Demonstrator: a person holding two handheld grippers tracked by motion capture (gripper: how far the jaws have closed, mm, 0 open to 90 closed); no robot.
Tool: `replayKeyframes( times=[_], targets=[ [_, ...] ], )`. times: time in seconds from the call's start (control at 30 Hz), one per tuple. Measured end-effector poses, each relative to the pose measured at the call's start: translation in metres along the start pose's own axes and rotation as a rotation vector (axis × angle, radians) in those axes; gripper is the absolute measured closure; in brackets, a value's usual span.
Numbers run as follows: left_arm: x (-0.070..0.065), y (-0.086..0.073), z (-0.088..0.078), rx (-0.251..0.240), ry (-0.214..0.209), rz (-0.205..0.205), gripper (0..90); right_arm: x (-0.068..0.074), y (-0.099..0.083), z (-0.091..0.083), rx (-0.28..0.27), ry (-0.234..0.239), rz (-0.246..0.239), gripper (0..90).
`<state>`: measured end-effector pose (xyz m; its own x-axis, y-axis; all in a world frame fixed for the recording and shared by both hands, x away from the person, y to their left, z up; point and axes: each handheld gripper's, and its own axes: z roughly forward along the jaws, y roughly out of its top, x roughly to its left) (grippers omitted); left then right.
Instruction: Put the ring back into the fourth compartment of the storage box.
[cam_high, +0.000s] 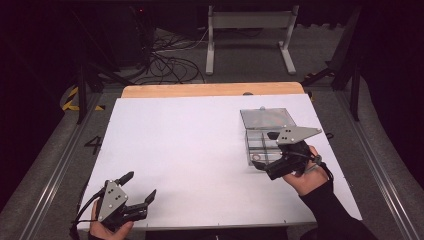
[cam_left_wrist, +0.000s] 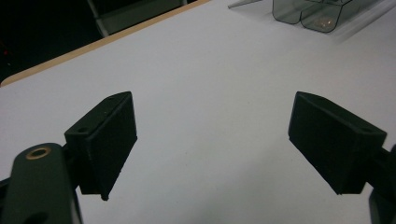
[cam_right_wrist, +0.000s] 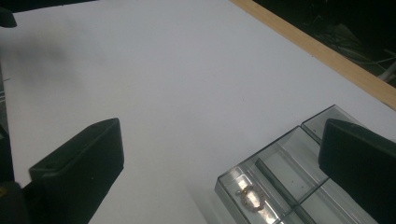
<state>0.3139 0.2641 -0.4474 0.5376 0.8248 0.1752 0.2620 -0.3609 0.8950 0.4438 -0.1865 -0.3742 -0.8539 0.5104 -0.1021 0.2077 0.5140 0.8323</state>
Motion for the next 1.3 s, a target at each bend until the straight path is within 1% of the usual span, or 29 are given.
replayKeyframes(
  times=[0.13, 0.23, 0.27, 0.5, 0.57, 0.7, 0.93, 1.0, 1.1, 1.17, 1.2, 1.3],
  targets=[
    [0.0, 0.0, 0.0, -0.001, 0.001, 0.001, 16.1, 0.003, -0.005, -0.008, -0.03, 0.0, -0.008, 1.1],
    [0.0, 0.0, 0.0, -0.003, 0.001, 0.001, 16.1, 0.005, -0.009, -0.011, -0.024, -0.007, -0.01, 0.9],
    [0.0, 0.0, 0.0, -0.004, 0.001, 0.001, 16.1, 0.006, -0.012, -0.012, -0.03, -0.006, -0.012, 0.9],
    [-0.001, 0.0, 0.0, 0.0, -0.001, 0.001, 16.1, 0.007, -0.027, -0.026, -0.094, 0.013, 0.007, 0.0],
    [-0.001, 0.0, 0.0, -0.001, -0.001, 0.001, 16.1, 0.007, -0.032, -0.029, -0.101, 0.015, 0.014, 0.0],
    [-0.001, 0.0, 0.0, -0.003, -0.001, -0.001, 16.1, 0.007, -0.043, -0.032, -0.092, 0.012, 0.029, 0.0],
    [-0.001, 0.001, 0.0, -0.002, 0.0, 0.0, 16.1, 0.006, -0.064, -0.033, -0.076, 0.023, 0.066, 0.0],
    [-0.001, 0.001, -0.001, -0.002, 0.0, 0.0, 16.1, 0.005, -0.07, -0.034, -0.077, 0.032, 0.073, 0.0],
    [-0.001, 0.001, -0.001, -0.003, -0.003, -0.001, 16.1, 0.003, -0.08, -0.034, -0.083, 0.058, 0.073, 0.0],
    [-0.001, 0.0, -0.001, -0.003, -0.003, -0.002, 16.0, 0.001, -0.086, -0.033, -0.085, 0.069, 0.085, 0.0],
    [-0.001, 0.0, -0.001, -0.003, -0.002, 0.0, 16.0, 0.001, -0.089, -0.033, -0.087, 0.07, 0.09, 0.0],
    [-0.001, 0.0, -0.001, -0.003, -0.003, -0.002, 15.9, -0.002, -0.099, -0.031, -0.067, 0.052, 0.105, 0.0]
  ],
)
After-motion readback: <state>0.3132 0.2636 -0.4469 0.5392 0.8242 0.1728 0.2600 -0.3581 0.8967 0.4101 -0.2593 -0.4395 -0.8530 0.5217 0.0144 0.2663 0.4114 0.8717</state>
